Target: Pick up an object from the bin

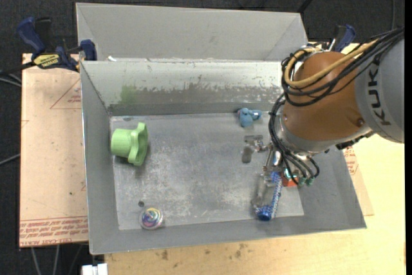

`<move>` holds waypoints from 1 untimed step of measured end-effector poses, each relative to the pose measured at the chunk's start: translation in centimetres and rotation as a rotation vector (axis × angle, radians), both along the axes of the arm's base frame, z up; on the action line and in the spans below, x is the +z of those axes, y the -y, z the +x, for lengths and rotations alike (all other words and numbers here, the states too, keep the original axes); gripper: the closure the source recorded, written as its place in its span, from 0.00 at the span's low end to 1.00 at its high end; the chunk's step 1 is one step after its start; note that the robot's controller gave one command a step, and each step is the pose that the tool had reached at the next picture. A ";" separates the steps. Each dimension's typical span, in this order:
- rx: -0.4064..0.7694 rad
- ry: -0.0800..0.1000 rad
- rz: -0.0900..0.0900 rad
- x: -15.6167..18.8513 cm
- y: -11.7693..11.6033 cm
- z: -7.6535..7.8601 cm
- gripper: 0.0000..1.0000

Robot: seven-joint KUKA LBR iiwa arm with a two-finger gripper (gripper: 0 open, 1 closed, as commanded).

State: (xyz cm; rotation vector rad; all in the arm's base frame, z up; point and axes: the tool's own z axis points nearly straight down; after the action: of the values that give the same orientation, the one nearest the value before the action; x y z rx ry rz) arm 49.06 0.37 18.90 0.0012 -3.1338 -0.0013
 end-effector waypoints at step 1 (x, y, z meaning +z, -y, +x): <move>0.076 0.004 -0.002 -5.3 10.3 -0.1 0.00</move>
Offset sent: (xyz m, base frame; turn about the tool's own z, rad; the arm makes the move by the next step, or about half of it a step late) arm -0.0004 -0.0978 -0.0499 -0.0855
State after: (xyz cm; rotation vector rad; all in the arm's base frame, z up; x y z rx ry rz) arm 48.93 -9.91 13.63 0.1202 -3.1358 0.0027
